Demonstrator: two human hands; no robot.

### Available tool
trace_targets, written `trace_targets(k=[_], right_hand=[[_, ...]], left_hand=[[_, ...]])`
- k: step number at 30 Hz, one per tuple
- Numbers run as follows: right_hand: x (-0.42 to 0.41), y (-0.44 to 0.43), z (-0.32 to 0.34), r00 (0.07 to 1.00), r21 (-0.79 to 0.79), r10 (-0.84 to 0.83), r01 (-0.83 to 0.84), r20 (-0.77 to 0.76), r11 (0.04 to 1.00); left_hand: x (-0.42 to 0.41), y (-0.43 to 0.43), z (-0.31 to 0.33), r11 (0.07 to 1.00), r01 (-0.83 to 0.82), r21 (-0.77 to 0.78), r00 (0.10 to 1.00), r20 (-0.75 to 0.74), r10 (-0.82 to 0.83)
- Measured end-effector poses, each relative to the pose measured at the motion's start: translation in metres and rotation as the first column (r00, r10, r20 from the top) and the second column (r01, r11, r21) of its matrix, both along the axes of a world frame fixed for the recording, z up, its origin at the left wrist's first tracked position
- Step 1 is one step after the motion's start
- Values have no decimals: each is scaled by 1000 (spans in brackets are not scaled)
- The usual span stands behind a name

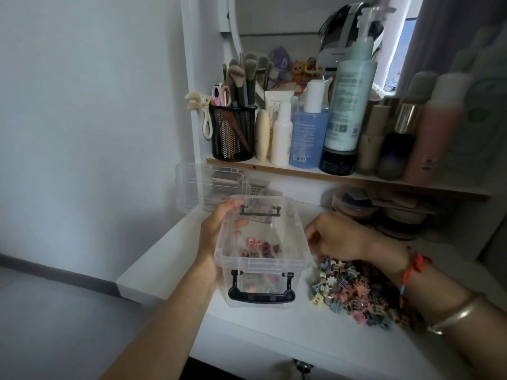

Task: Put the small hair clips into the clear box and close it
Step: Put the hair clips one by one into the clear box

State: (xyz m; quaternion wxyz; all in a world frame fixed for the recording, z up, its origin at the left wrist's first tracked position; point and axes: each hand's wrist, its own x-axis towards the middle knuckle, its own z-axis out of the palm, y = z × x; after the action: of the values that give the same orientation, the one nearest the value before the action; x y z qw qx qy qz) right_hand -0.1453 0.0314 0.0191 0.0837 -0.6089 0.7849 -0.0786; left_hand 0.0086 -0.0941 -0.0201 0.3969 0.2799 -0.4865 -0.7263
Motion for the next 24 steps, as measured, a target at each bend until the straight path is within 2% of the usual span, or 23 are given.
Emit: trace_targets(k=[2,4,5,7,10,13,15,17,20,22,23,24], right_hand=[[1,-2,8,996,-183,-42,56,81,982],[4,-3,26,932,-442,-13,185,363,878],[6,-2,36,866,-510,68,227,495,829],[11,-1,51,792,-525,164,220,588,822],[10,2,49,868,-459,94,164,488,873],[2,7,30,977,-258,-69,121,202,958],[1,10,17,996,-81,-81,83,30,993],[2,10,8,996,-10,-79,78,-42,997],[1,6,3,988,2,-115,116,-101,993],[-1,4,5,986,-78,-136,129,-92,989],[-1,4,9,989,-179,-146,141,-15,974],[1,3,16,983,-290,-131,163,127,943]], left_hand=[[0,-1,-1,1000,-8,1,1000,17,8],[-1,-2,-1,1000,-8,6,1000,1,8],[-1,-2,-2,1000,-2,11,1000,-5,3],[0,-4,-3,1000,17,12,1000,-4,-17],[0,-5,-3,998,65,7,997,-30,-64],[-1,-5,-4,999,41,10,999,-27,-41],[-3,-5,-5,1000,15,6,1000,-13,-15],[-3,-6,-6,1000,19,1,1000,-14,-19],[-3,-7,-6,1000,31,5,999,-22,-31],[-3,-7,-6,999,37,9,999,-28,-37],[-3,-7,-5,999,39,6,999,-31,-39],[-3,-6,-5,999,36,4,999,-31,-36]])
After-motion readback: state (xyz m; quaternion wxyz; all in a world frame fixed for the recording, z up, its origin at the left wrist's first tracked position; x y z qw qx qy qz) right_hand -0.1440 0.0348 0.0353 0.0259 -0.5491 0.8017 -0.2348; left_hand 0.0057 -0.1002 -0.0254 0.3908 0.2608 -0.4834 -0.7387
